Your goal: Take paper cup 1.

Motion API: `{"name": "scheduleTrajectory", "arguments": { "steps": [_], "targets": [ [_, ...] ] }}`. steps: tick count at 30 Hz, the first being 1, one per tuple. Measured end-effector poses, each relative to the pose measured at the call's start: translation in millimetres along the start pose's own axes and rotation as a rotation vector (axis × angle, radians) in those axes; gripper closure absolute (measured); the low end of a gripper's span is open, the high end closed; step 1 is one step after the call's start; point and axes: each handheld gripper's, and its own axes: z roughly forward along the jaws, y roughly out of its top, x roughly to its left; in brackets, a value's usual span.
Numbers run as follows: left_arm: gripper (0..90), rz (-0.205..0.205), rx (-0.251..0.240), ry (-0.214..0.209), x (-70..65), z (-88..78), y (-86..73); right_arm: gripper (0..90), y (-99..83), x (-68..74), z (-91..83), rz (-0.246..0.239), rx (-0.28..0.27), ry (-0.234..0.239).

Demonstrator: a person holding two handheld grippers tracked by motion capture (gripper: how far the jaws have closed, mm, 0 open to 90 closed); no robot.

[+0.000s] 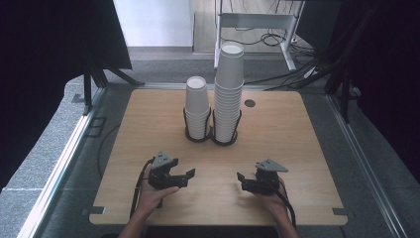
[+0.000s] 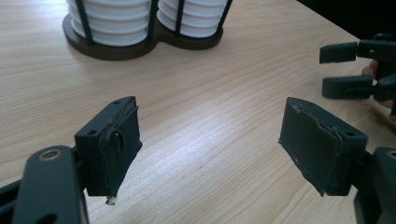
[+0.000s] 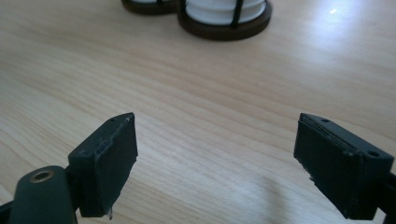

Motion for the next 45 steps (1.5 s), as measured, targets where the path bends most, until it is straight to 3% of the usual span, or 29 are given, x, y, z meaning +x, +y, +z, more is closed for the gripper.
{"name": "scheduleTrajectory", "arguments": {
  "steps": [8, 15, 24, 30, 37, 42, 45],
  "targets": [
    [20.9, 0.033, -0.001, 0.010, -1.9, 2.2, -3.0, 16.3, -4.6, -5.2, -3.8, 0.007, -0.029, -0.016],
    [21.5, 0.033, -0.009, 0.019, 0.3, -0.6, -1.7, 24.1, 1.2, -7.7, -12.5, 0.015, -0.107, 0.012],
    [24.0, 0.028, -0.029, 0.054, 1.6, -10.3, 4.5, 30.1, 6.0, -10.8, -17.5, 0.006, -0.127, 0.032],
    [22.2, 0.027, -0.019, 0.072, 2.6, -8.0, 4.8, 36.7, 16.5, -13.8, -16.3, -0.001, -0.134, 0.089],
    [21.2, 0.042, -0.009, 0.068, 2.1, -3.9, 8.1, 45.0, 26.6, -16.2, -9.7, 0.010, -0.148, 0.123],
    [20.7, 0.046, -0.031, 0.040, -0.7, -4.5, 18.6, 53.0, 34.8, -12.1, -4.9, -0.022, -0.171, 0.158],
    [20.7, 0.065, -0.030, 0.031, -3.1, -4.8, 27.0, 58.5, 40.0, -8.9, -2.5, -0.043, -0.186, 0.146]
  ]
}}
